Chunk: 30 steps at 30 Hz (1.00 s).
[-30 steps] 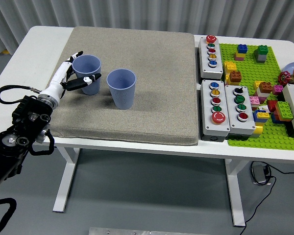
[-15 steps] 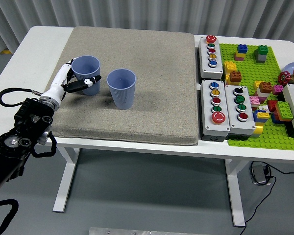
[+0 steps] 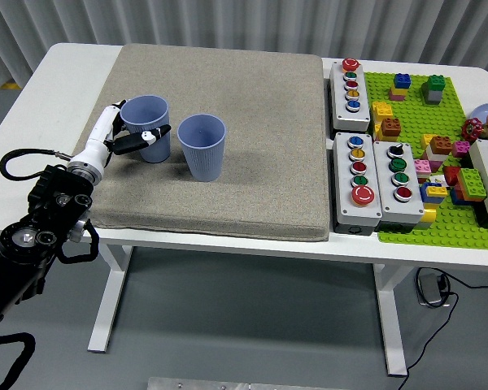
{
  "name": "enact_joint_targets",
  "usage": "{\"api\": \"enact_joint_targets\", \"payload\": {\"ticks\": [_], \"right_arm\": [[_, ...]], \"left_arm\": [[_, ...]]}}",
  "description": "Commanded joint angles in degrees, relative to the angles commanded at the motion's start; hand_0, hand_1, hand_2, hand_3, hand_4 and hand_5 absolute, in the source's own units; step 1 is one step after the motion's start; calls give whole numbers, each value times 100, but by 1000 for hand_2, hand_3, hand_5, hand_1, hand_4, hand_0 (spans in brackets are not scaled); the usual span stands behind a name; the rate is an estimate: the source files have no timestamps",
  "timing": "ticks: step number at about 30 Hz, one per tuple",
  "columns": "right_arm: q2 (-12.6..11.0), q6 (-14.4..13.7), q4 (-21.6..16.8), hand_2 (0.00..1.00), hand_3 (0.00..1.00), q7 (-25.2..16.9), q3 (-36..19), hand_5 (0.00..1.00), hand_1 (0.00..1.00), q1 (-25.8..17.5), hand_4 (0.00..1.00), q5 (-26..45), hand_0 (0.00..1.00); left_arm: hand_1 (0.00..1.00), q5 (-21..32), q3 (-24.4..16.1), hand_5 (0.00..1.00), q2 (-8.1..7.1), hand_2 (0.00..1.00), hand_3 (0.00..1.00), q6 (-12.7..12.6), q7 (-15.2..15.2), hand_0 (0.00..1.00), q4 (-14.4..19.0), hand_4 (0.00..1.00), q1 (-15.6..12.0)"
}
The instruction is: Pick cup pour cup place
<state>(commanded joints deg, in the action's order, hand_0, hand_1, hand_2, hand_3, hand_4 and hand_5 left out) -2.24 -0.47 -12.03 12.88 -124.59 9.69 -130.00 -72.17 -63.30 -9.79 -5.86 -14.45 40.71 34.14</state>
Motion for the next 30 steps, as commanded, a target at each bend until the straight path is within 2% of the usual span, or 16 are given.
{"api": "enact_joint_targets", "payload": {"ticks": [7,9,10,15,19,23,24,30], "right_arm": [[0,0,0,603,594,-4,-19,274,660,6,2,0,694],[-1,-2,0,603,594,-4,-20,274,660,9,2,0,694],[0,-4,0,602,594,-3,-19,274,661,8,2,0,694],[-5,1,1,602,594,-5,-15,274,661,-3,2,0,694],[-11,-1,0,602,594,-4,-1,273,661,-21,2,0,693],[-23,2,-1,603,594,-3,9,273,661,-53,2,0,694],[-23,1,-2,603,594,-2,9,273,661,-57,2,0,694],[-21,-2,-7,602,594,14,30,273,661,-89,2,0,694]], "left_arm": [[471,-115,-82,233,20,519,549,-52,-11,547,123,832,-46],[471,-239,-134,233,23,519,549,-101,-20,547,229,832,-79],[466,-361,-205,213,26,512,533,-148,-25,506,343,814,-112],[466,-714,-395,213,-9,512,533,-164,-18,506,657,814,-167],[463,-1356,-391,212,-149,509,532,-75,61,480,875,813,-151],[458,-2324,-182,215,-432,508,528,154,210,462,1162,815,-20],[458,-2511,-159,215,-459,508,528,175,223,462,1192,815,-5],[451,-3192,120,187,-661,495,523,236,278,446,1303,792,246]]}}
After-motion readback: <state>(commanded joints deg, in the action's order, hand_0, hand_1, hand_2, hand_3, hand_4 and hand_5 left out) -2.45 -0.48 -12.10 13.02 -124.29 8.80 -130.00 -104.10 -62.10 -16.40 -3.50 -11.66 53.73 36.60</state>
